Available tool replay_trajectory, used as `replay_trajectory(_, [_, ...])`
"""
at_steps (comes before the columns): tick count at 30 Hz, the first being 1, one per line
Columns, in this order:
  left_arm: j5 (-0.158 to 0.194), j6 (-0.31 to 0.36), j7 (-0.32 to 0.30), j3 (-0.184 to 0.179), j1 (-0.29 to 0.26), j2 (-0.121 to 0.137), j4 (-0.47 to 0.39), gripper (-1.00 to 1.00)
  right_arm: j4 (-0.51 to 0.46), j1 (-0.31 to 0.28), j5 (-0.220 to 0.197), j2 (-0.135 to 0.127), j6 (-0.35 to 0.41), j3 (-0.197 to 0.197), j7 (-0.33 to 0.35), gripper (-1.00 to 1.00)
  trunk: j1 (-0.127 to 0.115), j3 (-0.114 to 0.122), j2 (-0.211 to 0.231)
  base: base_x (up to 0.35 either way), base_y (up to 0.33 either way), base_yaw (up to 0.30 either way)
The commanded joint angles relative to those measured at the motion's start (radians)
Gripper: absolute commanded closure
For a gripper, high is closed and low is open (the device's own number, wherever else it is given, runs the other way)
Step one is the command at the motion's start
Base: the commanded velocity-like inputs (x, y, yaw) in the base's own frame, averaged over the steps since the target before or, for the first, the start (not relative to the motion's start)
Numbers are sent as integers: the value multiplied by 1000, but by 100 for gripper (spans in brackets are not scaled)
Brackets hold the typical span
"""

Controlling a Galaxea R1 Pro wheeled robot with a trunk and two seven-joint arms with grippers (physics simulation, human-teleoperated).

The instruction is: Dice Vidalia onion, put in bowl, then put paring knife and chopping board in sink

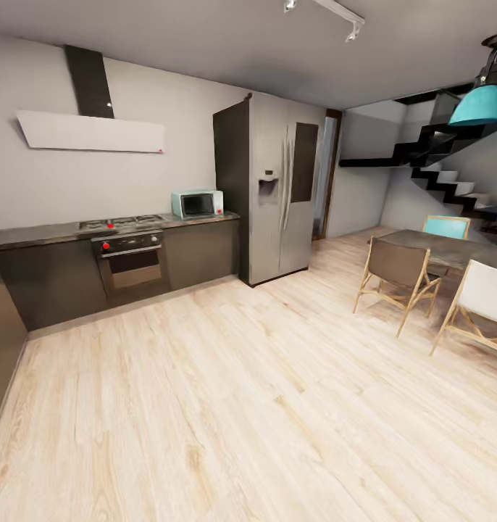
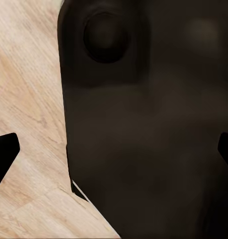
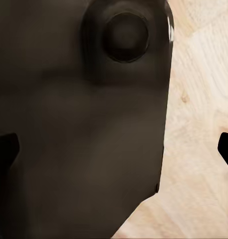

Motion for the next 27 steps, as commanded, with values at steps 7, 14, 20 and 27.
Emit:
replay_trajectory(7, [3, 6, -5, 4, 2, -7, 5, -100, -29, 0, -2, 30, 17, 3, -1, -100, 0, 0, 0, 0, 0, 0])
replay_trajectory(14, [3, 6, -5, 4, 1, -8, 5, -100, -32, 0, -2, 34, 17, 3, -2, -100, 0, 0, 0, 0, 0, 0])
replay_trajectory(20, [3, 6, -5, 5, 1, -8, 5, -100, -32, 0, -2, 35, 17, 3, -3, -100, 0, 0, 0, 0, 0, 0])
replay_trajectory(27, [3, 6, -5, 5, 2, -8, 5, -100, -32, 0, -1, 34, 17, 3, -2, -100, 0, 0, 0, 0, 0, 0])
